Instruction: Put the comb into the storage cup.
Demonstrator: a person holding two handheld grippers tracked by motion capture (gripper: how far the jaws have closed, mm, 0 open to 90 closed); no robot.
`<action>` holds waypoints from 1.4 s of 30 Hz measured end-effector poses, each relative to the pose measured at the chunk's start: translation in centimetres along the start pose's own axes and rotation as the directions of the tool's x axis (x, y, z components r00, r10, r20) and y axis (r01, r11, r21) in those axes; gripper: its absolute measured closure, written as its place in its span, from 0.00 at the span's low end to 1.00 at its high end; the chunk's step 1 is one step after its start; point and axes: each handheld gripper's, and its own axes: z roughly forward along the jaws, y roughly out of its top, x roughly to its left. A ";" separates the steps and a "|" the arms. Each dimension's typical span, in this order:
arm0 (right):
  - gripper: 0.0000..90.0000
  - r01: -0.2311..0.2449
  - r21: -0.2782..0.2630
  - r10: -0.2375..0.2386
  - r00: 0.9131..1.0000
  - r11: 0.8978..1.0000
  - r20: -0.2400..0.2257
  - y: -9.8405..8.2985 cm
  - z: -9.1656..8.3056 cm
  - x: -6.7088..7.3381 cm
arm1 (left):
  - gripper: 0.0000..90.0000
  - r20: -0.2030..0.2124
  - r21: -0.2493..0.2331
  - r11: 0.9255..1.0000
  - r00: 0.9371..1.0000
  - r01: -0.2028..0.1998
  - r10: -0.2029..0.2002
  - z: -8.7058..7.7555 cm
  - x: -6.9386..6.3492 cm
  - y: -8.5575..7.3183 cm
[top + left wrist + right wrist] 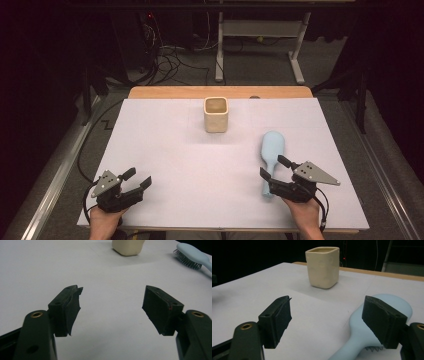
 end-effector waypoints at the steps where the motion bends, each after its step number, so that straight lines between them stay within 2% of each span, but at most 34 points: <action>1: 0.27 0.004 0.000 -0.004 1.000 1.000 -0.007 0.1 0.1 0.2 | 0.34 0.002 0.000 1.000 1.000 0.002 -0.002 0.0 0.0 0.0; 9: 0.27 0.008 0.022 -0.007 0.999 1.000 -0.046 0.6 2.1 1.3 | 0.34 0.013 0.002 1.000 1.000 -0.005 0.005 0.1 -0.1 0.1; 14: 0.27 0.005 0.041 -0.003 0.999 0.999 -0.045 1.0 2.7 1.8 | 0.34 0.015 0.001 1.000 1.000 -0.004 0.004 0.1 -0.1 0.1; 15: 0.28 0.012 0.068 -0.010 0.999 0.998 -0.033 1.3 2.9 2.0 | 0.34 0.015 -0.001 1.000 1.000 0.000 0.000 0.1 -0.1 0.1; 16: 0.28 0.012 0.068 -0.010 0.999 0.998 -0.033 1.3 2.9 2.0 | 0.34 0.015 -0.001 1.000 1.000 0.000 0.000 0.1 -0.1 0.1; 17: 0.30 0.003 0.104 0.000 0.999 0.995 -0.033 1.6 3.0 1.9 | 0.34 0.015 -0.001 1.000 1.000 -0.005 0.005 0.1 -0.1 0.1; 20: 0.30 -0.024 0.140 0.028 0.999 0.990 -0.025 1.7 3.2 1.6 | 0.34 0.019 0.001 1.000 1.000 -0.008 0.008 0.1 -0.2 0.1; 22: 0.30 -0.054 0.172 0.061 0.997 0.984 -0.036 1.8 3.4 1.3 | 0.34 0.021 0.001 1.000 1.000 0.019 -0.019 0.2 0.0 0.0; 23: 0.30 -0.055 0.193 0.064 0.997 0.980 -0.039 2.0 3.6 1.2 | 0.34 0.021 0.001 1.000 1.000 0.019 -0.019 0.2 0.0 0.0; 24: 0.31 -0.059 0.214 0.069 0.997 0.975 -0.041 2.2 3.7 1.0 | 0.35 0.017 -0.003 0.999 0.999 0.044 -0.044 0.1 0.1 0.1; 28: 0.31 -0.045 0.261 0.060 0.997 0.964 -0.048 2.9 3.9 0.9 | 0.35 0.006 -0.007 0.998 0.998 0.055 -0.055 0.0 0.2 0.1; 30: 0.31 -0.052 0.268 0.066 0.997 0.962 -0.046 3.0 3.8 0.9 | 0.35 0.003 -0.005 0.998 0.999 0.055 -0.055 0.1 0.2 0.1; 31: 0.31 -0.045 0.295 0.057 0.998 0.954 -0.034 3.2 3.7 0.8 | 0.35 0.005 -0.004 0.999 0.999 0.051 -0.051 0.1 0.1 0.1; 32: 0.31 -0.045 0.295 0.057 0.998 0.954 -0.034 3.2 3.7 0.8 | 0.35 0.005 -0.004 0.999 0.999 0.051 -0.051 0.1 0.1 0.1; 34: 0.30 -0.051 0.338 0.062 0.998 0.940 -0.022 3.3 3.5 0.6 | 0.35 0.012 -0.005 0.999 0.999 0.037 -0.037 0.1 0.0 0.1; 35: 0.30 -0.051 0.338 0.062 0.998 0.940 -0.022 3.3 3.5 0.6 | 0.35 0.012 -0.005 0.999 0.999 0.037 -0.037 0.1 0.0 0.1; 37: 0.30 -0.050 0.364 0.061 0.998 0.930 -0.020 3.3 3.5 0.5 | 0.35 0.012 0.000 0.999 0.999 0.036 -0.036 0.1 -0.1 0.1; 38: 0.30 -0.050 0.364 0.061 0.998 0.930 -0.020 3.3 3.5 0.5 | 0.35 0.013 -0.006 0.999 0.999 0.036 -0.036 0.1 -0.1 0.1; 40: 0.30 -0.035 0.389 0.041 0.999 0.920 -0.006 3.3 3.9 0.7 | 0.35 0.013 0.000 1.000 0.999 0.029 -0.029 0.2 -0.2 0.1; 42: 0.31 -0.041 0.420 0.053 0.998 0.907 -0.017 3.3 4.1 0.8 | 0.35 0.016 0.001 1.000 0.999 0.030 -0.030 0.2 -0.2 0.1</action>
